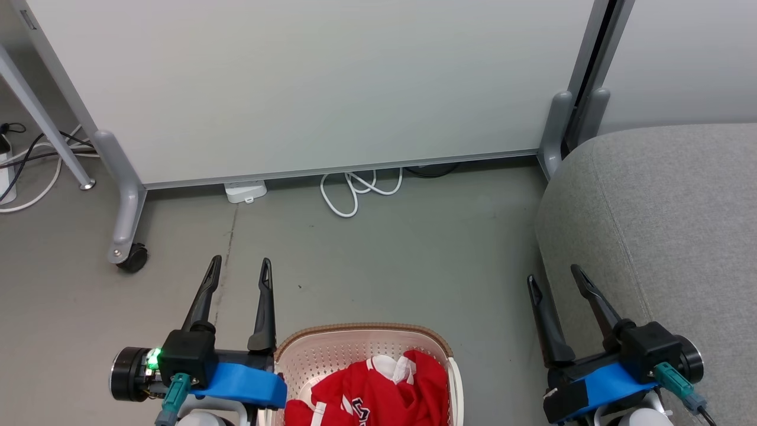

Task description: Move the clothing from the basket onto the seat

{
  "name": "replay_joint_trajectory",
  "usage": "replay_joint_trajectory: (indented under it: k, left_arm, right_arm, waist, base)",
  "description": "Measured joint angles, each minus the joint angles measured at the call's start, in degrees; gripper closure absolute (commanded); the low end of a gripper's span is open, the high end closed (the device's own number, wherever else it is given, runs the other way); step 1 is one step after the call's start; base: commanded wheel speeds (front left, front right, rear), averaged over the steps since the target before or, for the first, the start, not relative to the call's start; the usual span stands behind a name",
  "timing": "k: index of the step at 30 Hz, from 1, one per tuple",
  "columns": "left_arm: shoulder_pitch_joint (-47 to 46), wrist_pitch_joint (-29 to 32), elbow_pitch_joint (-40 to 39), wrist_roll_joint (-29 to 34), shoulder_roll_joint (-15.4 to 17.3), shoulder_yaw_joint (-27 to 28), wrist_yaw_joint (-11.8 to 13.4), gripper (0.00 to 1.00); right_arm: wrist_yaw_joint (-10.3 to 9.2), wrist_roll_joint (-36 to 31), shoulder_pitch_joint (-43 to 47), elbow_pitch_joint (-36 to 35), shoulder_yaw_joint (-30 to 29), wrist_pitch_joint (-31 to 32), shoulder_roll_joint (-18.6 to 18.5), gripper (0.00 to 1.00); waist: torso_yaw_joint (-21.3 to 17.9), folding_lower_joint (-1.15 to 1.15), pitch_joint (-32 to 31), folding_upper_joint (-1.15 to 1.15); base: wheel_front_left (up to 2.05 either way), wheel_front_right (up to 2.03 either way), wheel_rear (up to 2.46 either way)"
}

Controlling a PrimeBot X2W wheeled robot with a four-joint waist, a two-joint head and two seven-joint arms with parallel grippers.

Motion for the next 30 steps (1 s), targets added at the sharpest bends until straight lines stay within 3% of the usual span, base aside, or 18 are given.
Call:
replay_joint_trajectory:
  k: [17,30]
  left_arm:
    - [-7.8,-0.1,6.9,1.0,0.7,-3.0,-4.8,0.00]
    - [-19.8,-0.1,20.1,-0.5,2.1,-13.9,-6.1,0.00]
  right_arm:
    - [0.00,0.1,-3.3,-1.3,-0.4,0.0,0.0,0.00]
    - [0.00,-1.3,-10.4,-3.8,-1.5,0.0,0.0,0.00]
  waist:
    - [-1.4,0.00,5.0,0.00]
    - [-3.7,0.01,15.7,0.00]
  base:
    - [0.00,0.00,0.00]
    - [0.00,0.00,0.00]
